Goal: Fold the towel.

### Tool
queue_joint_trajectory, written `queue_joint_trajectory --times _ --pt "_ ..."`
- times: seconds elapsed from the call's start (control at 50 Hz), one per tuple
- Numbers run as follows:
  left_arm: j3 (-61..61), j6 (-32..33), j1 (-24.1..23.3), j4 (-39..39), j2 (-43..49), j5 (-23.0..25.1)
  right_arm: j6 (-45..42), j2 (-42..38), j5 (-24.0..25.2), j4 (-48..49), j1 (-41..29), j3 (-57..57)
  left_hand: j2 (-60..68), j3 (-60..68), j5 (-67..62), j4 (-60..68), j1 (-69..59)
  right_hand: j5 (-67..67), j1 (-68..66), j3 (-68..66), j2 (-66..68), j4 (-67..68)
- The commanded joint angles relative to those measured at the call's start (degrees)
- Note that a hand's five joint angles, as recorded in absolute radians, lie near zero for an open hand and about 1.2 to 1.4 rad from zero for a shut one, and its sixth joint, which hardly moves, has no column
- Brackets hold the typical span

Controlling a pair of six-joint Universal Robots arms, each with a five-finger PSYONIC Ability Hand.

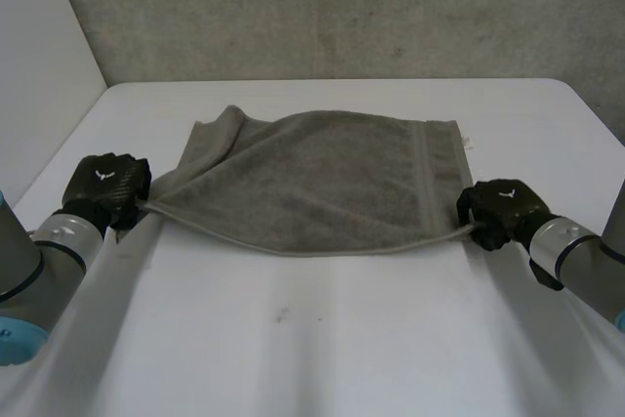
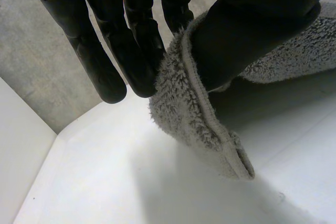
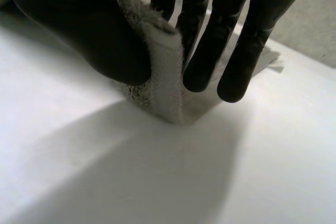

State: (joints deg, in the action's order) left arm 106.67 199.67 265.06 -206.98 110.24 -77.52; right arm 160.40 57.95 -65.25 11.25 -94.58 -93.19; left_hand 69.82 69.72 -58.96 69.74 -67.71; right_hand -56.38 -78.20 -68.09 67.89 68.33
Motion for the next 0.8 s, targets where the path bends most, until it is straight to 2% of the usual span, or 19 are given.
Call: queue_joint_trajectory --times 0.02,0.06,0.08,0.12,0.14,0.16,0.18,0.22,0.24,0.28,0.3,0.34,0.38,0.48,0.58,0.68,0.72,0.76,0.8 --pt "0.56 0.64 -0.78 1.67 -0.2 0.0 -0.61 4.71 -0.32 -0.7 0.45 0.64 10.18 10.28 -11.04 10.26 -12.29 -13.62 -1.8 -11.91 12.11 11.67" --pt "1.53 1.08 -0.69 3.08 -0.55 0.09 -3.06 8.21 -0.14 -6.73 1.15 1.52 10.18 10.28 -11.04 10.26 -12.29 -13.62 -1.8 -11.91 12.11 11.67" --pt "2.22 1.42 -0.78 4.91 -0.81 0.09 -3.08 8.23 -0.14 -6.77 1.15 1.52 10.18 10.28 -11.04 10.26 -12.29 -13.62 -1.8 -11.91 12.11 11.67" --pt "2.84 2.39 -0.86 7.3 -1.69 0.09 -9.98 11.03 -0.14 -15.08 2.99 2.48 10.18 10.28 -11.04 10.26 -12.29 -13.62 -1.8 -11.91 12.11 11.67" --pt "3.19 3.52 -0.95 9.39 -2.83 0.0 -10.02 11.04 -0.14 -15.12 3.0 2.49 10.18 10.28 -11.04 10.26 -12.29 -13.62 -1.8 -11.91 12.11 11.67" --pt "3.98 5.1 -1.04 11.93 -4.49 -0.09 -14.72 12.96 -0.23 -19.82 4.56 2.4 10.18 10.28 -11.04 10.26 -12.29 -13.62 -1.8 -11.91 12.11 11.67" --pt "3.99 5.12 -1.04 11.96 -4.51 -0.09 -14.76 12.97 -0.23 -19.86 4.58 2.4 10.18 10.28 -11.04 10.26 -12.29 -13.62 -1.8 -11.91 12.11 11.67" --pt "6.17 8.18 -1.13 16.77 -7.57 -0.26 -23.68 16.39 -0.58 -28.52 7.46 1.7 10.18 10.28 -11.04 10.26 -12.29 -13.62 -1.8 -11.91 12.11 11.67" --pt "6.18 8.19 -1.13 16.79 -7.58 -0.26 -23.73 16.4 -0.58 -28.56 7.48 1.7 10.18 10.28 -11.04 10.26 -12.29 -13.62 -1.8 -11.91 12.11 11.67" --pt "8.02 10.64 -1.22 21.6 -11.95 -0.26 -30.73 19.46 -0.58 -37.31 9.23 0.56 10.18 10.28 -11.04 10.26 -12.29 -13.62 -1.8 -11.91 12.11 11.67" --pt "8.03 10.66 -1.22 21.62 -11.98 -0.26 -30.76 19.48 -0.58 -37.35 9.24 0.55 10.18 10.28 -11.04 10.26 -12.29 -13.62 -1.8 -11.91 12.11 11.67" --pt "9.17 11.45 -1.3 24.26 -15.05 -0.26 -34.88 23.33 0.21 -44.36 10.46 -0.67 10.18 10.28 -11.04 10.26 -12.29 -13.62 -1.8 -11.91 12.11 11.67" --pt "10.83 12.15 -1.13 29.68 -21.44 -0.44 -36.28 25.61 0.65 -46.73 11.6 -1.37 10.18 10.28 -11.04 10.26 -12.29 -13.62 -1.8 -11.91 12.11 11.67" --pt "12.07 12.41 -1.22 34.27 -28.05 -0.27 -38.14 29.32 1.53 -47.64 13.89 -2.43 10.18 10.28 -11.04 10.26 -12.29 -13.62 -1.8 -11.91 12.11 11.67" --pt "11.37 12.41 -1.65 32.45 -27.8 0.09 -36.83 29.32 3.72 -43.61 13.81 -1.64 10.18 10.28 -11.04 10.26 -12.29 -13.62 -1.8 -11.91 12.11 11.67" --pt "7.68 12.41 -2.71 25.84 -20.24 0.17 -30.5 24.66 3.81 -35.77 13.37 -0.06 10.18 10.28 -11.04 10.26 -12.29 -13.62 -1.8 -11.91 12.11 11.67" --pt "5.48 12.33 -3.5 23.65 -17.08 0.09 -25.77 17.84 2.68 -30.35 11.53 3.35 10.18 10.28 -11.04 10.26 -12.29 -13.62 -1.8 -11.91 12.11 11.67" --pt "2.76 12.33 -4.29 21.8 -13.47 0.0 -23.92 14.94 1.19 -28.41 9.35 5.46 10.18 10.28 -11.04 10.26 -12.29 -13.62 -1.8 -11.91 12.11 11.67" --pt "-5.98 12.33 -6.48 19.17 -3.68 -0.7 -22.51 12.12 -0.65 -26.48 7.06 7.83 10.18 10.28 -11.04 10.26 -12.29 -13.62 -1.8 -11.91 12.11 11.67"
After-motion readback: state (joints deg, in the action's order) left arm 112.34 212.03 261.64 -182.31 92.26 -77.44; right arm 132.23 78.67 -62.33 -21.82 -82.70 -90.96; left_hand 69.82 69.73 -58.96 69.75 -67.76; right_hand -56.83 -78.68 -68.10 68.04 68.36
